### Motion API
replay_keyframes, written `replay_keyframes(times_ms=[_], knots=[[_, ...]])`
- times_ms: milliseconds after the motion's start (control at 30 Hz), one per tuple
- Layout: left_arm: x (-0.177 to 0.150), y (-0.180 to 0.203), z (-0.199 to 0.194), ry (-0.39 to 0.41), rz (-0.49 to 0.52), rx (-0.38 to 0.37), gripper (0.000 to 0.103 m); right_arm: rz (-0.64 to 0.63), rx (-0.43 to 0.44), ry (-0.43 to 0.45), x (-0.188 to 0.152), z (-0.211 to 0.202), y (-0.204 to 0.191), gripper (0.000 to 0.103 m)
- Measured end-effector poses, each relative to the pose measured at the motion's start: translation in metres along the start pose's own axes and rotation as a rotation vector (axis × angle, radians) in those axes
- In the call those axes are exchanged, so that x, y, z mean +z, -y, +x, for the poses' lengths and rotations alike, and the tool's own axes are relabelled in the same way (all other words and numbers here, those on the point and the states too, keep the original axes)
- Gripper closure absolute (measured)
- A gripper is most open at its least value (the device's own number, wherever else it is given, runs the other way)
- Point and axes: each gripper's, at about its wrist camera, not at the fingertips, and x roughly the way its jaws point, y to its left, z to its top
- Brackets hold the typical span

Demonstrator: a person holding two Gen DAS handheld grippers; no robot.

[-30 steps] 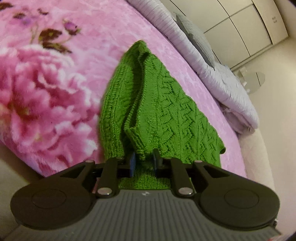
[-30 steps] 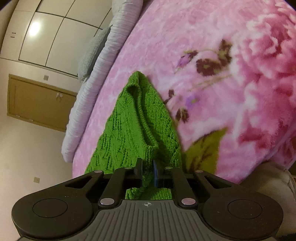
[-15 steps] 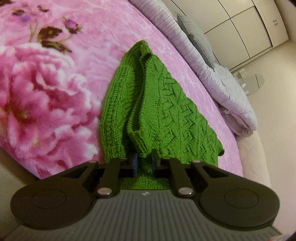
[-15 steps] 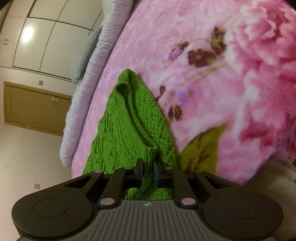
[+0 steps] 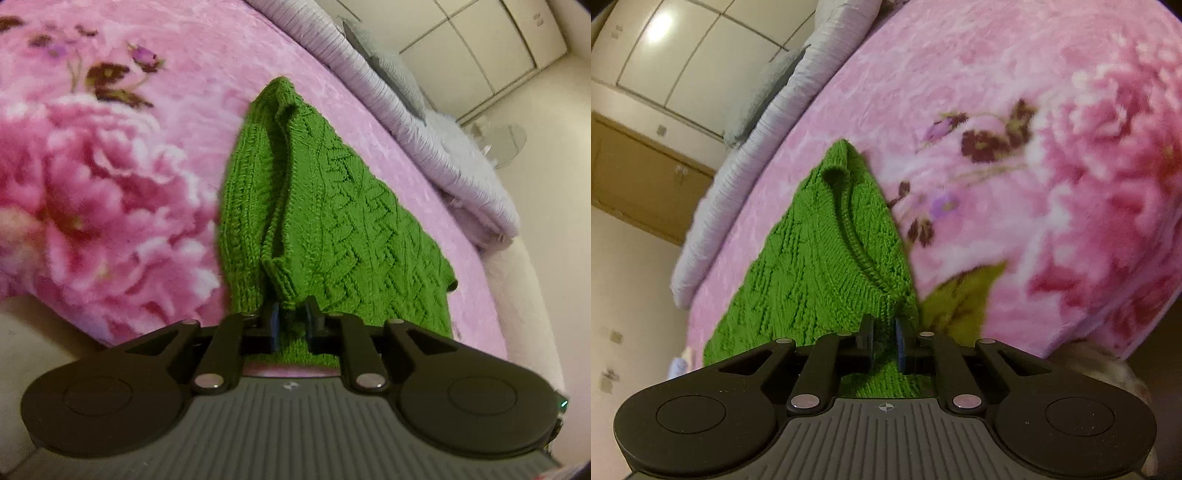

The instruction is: Fold clothes

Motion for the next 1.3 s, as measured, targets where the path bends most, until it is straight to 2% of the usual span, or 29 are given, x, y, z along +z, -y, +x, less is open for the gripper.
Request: replay_keyframes(times_ms=[67, 133, 233, 333, 400, 533, 600, 767, 800, 900, 967, 1100, 1200, 1300], knots=[[0.004, 0.009, -0.013, -0.002, 0.067, 0.049, 0.094, -0.061, -0.064, 0.052, 0.005, -0.014, -0.008, 0.094], [0.008, 0.019, -0.029, 0.014, 0.137, 0.086, 0.094, -0.116, -0.051, 0.111, 0.009, -0.027, -0.016, 0.094], [0.017, 0.037, -0.041, 0.064, 0.2, 0.036, 0.094, -0.244, 0.027, 0.134, 0.01, -0.029, -0.04, 0.094], [0.022, 0.057, -0.022, 0.088, 0.257, 0.005, 0.093, -0.435, 0.051, 0.098, -0.005, -0.009, -0.07, 0.094], [0.019, 0.066, -0.002, 0.072, 0.307, 0.02, 0.093, -0.538, 0.057, 0.059, -0.02, 0.009, -0.084, 0.094], [-0.005, 0.063, 0.033, 0.037, 0.46, 0.154, 0.095, -0.69, -0.012, 0.013, -0.046, 0.043, -0.08, 0.094], [-0.011, 0.048, 0.028, 0.057, 0.452, 0.136, 0.099, -0.716, 0.011, 0.026, -0.052, 0.042, -0.066, 0.094], [0.019, 0.033, 0.013, -0.029, 0.302, 0.067, 0.101, -0.586, 0.018, -0.12, -0.018, 0.033, -0.06, 0.094], [0.026, 0.036, 0.01, -0.019, 0.309, 0.061, 0.101, -0.585, 0.007, -0.118, -0.01, 0.031, -0.064, 0.094], [0.054, 0.051, 0.007, 0.053, 0.389, 0.061, 0.098, -0.674, -0.016, -0.023, 0.011, 0.027, -0.087, 0.094], [0.078, 0.058, 0.017, 0.092, 0.41, 0.05, 0.098, -0.725, -0.019, 0.037, 0.028, 0.039, -0.1, 0.094], [0.113, 0.065, 0.052, 0.152, 0.499, 0.097, 0.098, -0.853, -0.042, 0.109, 0.052, 0.082, -0.12, 0.094], [0.128, 0.06, 0.083, 0.143, 0.55, 0.139, 0.097, -0.95, -0.056, 0.108, 0.062, 0.118, -0.122, 0.094], [0.129, 0.04, 0.118, 0.07, 0.56, 0.219, 0.094, -0.988, -0.095, 0.07, 0.067, 0.149, -0.105, 0.094]])
